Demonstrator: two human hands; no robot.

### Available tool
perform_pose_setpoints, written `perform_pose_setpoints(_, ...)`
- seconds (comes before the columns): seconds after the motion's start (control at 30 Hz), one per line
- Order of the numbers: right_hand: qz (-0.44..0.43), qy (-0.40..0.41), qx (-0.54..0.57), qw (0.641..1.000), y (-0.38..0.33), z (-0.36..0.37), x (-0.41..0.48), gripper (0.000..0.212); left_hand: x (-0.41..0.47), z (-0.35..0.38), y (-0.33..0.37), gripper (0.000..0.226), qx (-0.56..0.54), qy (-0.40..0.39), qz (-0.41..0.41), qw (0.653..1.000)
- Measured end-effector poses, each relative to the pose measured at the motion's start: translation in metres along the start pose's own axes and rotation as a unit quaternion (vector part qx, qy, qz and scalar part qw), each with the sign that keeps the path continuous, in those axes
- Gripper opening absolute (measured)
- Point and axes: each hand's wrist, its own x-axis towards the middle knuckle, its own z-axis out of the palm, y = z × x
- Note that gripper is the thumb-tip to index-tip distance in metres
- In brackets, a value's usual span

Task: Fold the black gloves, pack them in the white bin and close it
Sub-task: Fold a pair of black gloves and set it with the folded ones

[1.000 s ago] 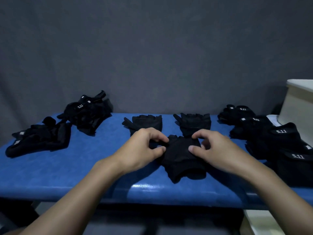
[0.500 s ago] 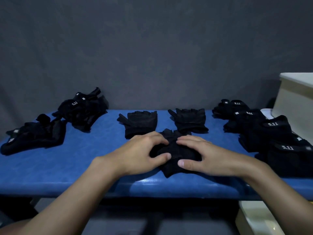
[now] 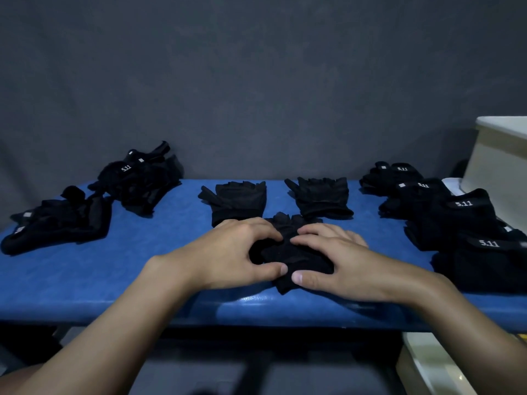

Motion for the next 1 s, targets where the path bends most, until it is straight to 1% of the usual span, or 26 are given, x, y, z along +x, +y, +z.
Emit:
perform_pose_setpoints(0.07,-0.007,-0.002,0.009,1.000,-0.001,-0.002,-0.001,0.070,0.000,0.000,0.000,0.073,-0.009,0.000,-0.006,1.000)
perform_pose_setpoints(0.17,-0.005,0.007,0.057,0.998,0.004,-0.009,-0.001,0.083,0.000,0.000,0.000,0.073,-0.011,-0.001,-0.016,1.000)
perform_pose_setpoints(0.2,-0.001,-0.002,0.063,0.998,0.007,-0.011,-0.002,0.086,0.001,0.000,0.000,0.071,-0.014,-0.004,-0.017,1.000)
perform_pose_setpoints(0.27,0.009,-0.040,0.040,0.998,0.012,-0.012,-0.003,0.094,0.001,-0.001,-0.001,0.066,-0.023,-0.011,-0.020,0.999)
perform_pose_setpoints(0.33,0.017,-0.064,0.004,0.998,0.012,-0.008,-0.003,0.101,0.001,-0.002,-0.002,0.069,-0.022,-0.016,-0.018,0.999)
perform_pose_setpoints(0.43,0.028,-0.059,-0.014,0.998,0.005,-0.003,-0.004,0.099,0.002,-0.003,-0.003,0.072,-0.015,-0.024,-0.021,0.999)
perform_pose_setpoints(0.5,0.026,-0.053,-0.024,0.998,0.002,-0.002,-0.004,0.103,0.001,-0.003,-0.002,0.071,-0.019,-0.022,-0.022,0.999)
perform_pose_setpoints(0.6,0.000,0.002,0.038,0.999,0.010,-0.005,-0.001,0.112,-0.002,-0.004,0.001,0.063,-0.056,0.031,0.003,0.998)
perform_pose_setpoints(0.63,-0.011,0.017,0.067,0.998,0.015,-0.007,-0.001,0.111,-0.004,-0.004,0.004,0.065,-0.054,0.050,0.015,0.997)
perform_pose_setpoints(0.7,-0.030,0.006,0.096,0.995,0.020,-0.012,-0.002,0.100,-0.008,-0.003,0.008,0.079,-0.017,0.060,0.041,0.997)
perform_pose_setpoints(0.77,-0.029,-0.026,0.082,0.996,0.021,-0.016,-0.004,0.087,-0.011,-0.001,0.010,0.086,0.023,0.056,0.070,0.996)
perform_pose_setpoints(0.8,-0.024,-0.034,0.077,0.996,0.022,-0.017,-0.005,0.079,-0.012,0.000,0.011,0.085,0.029,0.054,0.079,0.995)
perform_pose_setpoints(0.87,-0.024,-0.030,0.087,0.995,0.022,-0.017,-0.006,0.067,-0.013,0.001,0.011,0.073,0.013,0.056,0.090,0.994)
perform_pose_setpoints(0.9,-0.024,-0.025,0.092,0.995,0.022,-0.017,-0.006,0.063,-0.013,0.001,0.012,0.063,-0.002,0.060,0.097,0.994)
perform_pose_setpoints(1.0,-0.023,-0.006,0.095,0.995,0.021,-0.016,-0.005,0.063,-0.013,0.001,0.010,0.024,-0.030,0.057,0.091,0.994)
